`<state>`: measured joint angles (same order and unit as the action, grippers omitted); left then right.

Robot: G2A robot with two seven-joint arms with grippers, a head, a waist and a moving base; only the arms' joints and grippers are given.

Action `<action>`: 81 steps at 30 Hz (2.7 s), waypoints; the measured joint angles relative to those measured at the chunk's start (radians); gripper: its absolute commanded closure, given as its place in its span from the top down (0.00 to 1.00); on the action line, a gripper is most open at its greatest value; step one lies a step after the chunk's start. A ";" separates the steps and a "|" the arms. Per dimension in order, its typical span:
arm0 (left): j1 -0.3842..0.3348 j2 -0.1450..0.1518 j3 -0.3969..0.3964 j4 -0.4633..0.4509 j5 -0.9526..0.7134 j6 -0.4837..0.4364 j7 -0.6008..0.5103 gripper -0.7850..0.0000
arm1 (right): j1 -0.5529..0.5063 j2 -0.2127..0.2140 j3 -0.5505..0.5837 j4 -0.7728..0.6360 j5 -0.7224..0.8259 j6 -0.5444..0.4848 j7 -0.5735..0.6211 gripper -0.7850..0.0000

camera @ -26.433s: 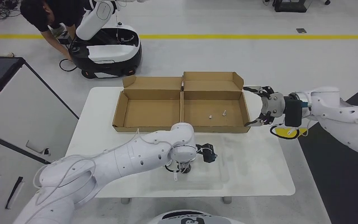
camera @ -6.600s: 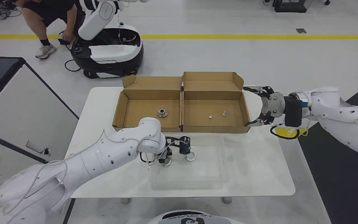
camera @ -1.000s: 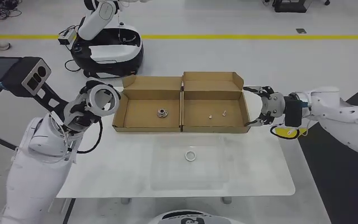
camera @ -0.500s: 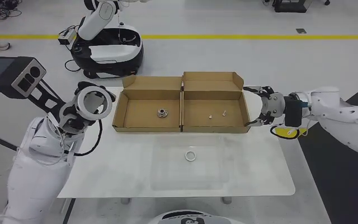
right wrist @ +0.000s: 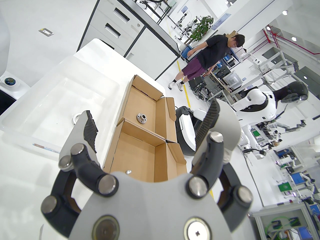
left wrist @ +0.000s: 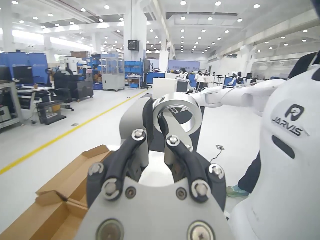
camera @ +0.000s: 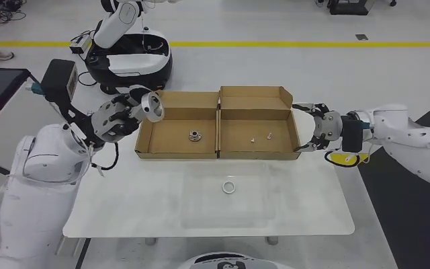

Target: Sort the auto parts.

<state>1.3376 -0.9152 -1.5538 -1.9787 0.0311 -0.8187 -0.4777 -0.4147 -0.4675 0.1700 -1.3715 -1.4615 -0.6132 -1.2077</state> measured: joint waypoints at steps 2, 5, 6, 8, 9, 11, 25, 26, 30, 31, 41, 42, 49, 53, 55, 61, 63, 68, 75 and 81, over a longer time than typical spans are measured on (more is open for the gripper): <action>-0.018 -0.003 0.008 0.007 0.035 0.025 0.012 0.00 | 0.000 0.000 0.000 0.000 0.000 0.000 0.000 1.00; -0.062 -0.007 0.031 0.023 0.089 0.071 0.015 0.00 | 0.000 0.000 0.000 0.000 0.000 0.000 0.000 1.00; -0.080 -0.008 0.040 0.030 0.108 0.088 0.011 0.00 | 0.000 0.000 0.000 0.000 0.000 0.000 0.000 1.00; -0.127 -0.011 0.068 0.050 0.157 0.123 0.001 0.00 | 0.000 0.000 0.000 0.000 0.000 0.000 0.000 1.00; -0.149 -0.013 0.083 0.060 0.180 0.139 -0.006 0.00 | 0.000 0.000 0.000 0.000 0.000 0.000 0.000 1.00; -0.200 -0.018 0.124 0.086 0.228 0.177 -0.014 0.00 | 0.000 0.000 0.000 0.000 0.000 0.000 0.000 1.00; -0.370 -0.055 0.374 0.232 0.458 0.364 -0.087 0.00 | 0.000 0.000 0.000 0.000 0.000 0.000 0.000 1.00; -0.369 -0.058 0.386 0.237 0.471 0.382 -0.083 0.00 | 0.000 0.000 0.000 0.000 0.000 0.000 0.000 1.00; -0.380 -0.065 0.419 0.258 0.515 0.417 -0.097 0.00 | 0.000 0.000 0.000 0.000 0.000 0.000 0.000 1.00; -0.390 -0.066 0.426 0.265 0.523 0.419 -0.110 0.00 | 0.000 0.000 0.000 0.000 0.000 0.000 0.000 1.00; -0.582 -0.096 0.566 0.376 0.622 0.409 -0.362 0.00 | 0.000 0.000 0.000 0.000 0.000 0.000 0.000 1.00; -0.598 -0.099 0.584 0.384 0.634 0.408 -0.387 0.00 | 0.000 0.000 0.000 0.000 0.000 0.000 0.000 1.00; -0.685 -0.126 0.700 0.452 0.695 0.394 -0.535 0.00 | 0.000 0.000 0.000 0.000 0.000 0.000 0.000 1.00; -0.716 -0.140 0.753 0.481 0.716 0.384 -0.609 0.00 | 0.000 0.000 0.000 0.000 0.000 0.000 0.000 1.00; -0.724 -0.145 0.772 0.481 0.717 0.382 -0.634 0.00 | 0.000 0.000 0.000 0.000 0.000 0.000 0.000 1.00; -0.741 -0.157 0.820 0.498 0.761 0.388 -0.704 0.00 | 0.000 0.000 0.000 0.000 0.000 0.000 0.000 1.00; -0.747 -0.160 0.829 0.516 0.775 0.383 -0.716 0.00 | 0.000 0.000 0.000 0.000 0.000 0.000 0.000 1.00; -0.771 -0.170 0.855 0.567 0.785 0.351 -0.743 0.00 | 0.000 0.000 0.000 0.000 0.000 0.000 0.000 1.00; -0.821 -0.197 0.914 0.681 0.815 0.295 -0.773 0.00 | 0.000 0.000 0.000 0.000 0.000 0.000 0.000 1.00; -0.859 -0.232 0.977 0.789 0.838 0.250 -0.739 0.00 | 0.000 0.000 0.000 0.000 0.000 0.000 0.000 1.00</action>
<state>0.4784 -1.1469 -0.5766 -1.1893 0.8695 -0.5684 -1.2163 -0.4147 -0.4675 0.1700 -1.3715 -1.4615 -0.6132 -1.2077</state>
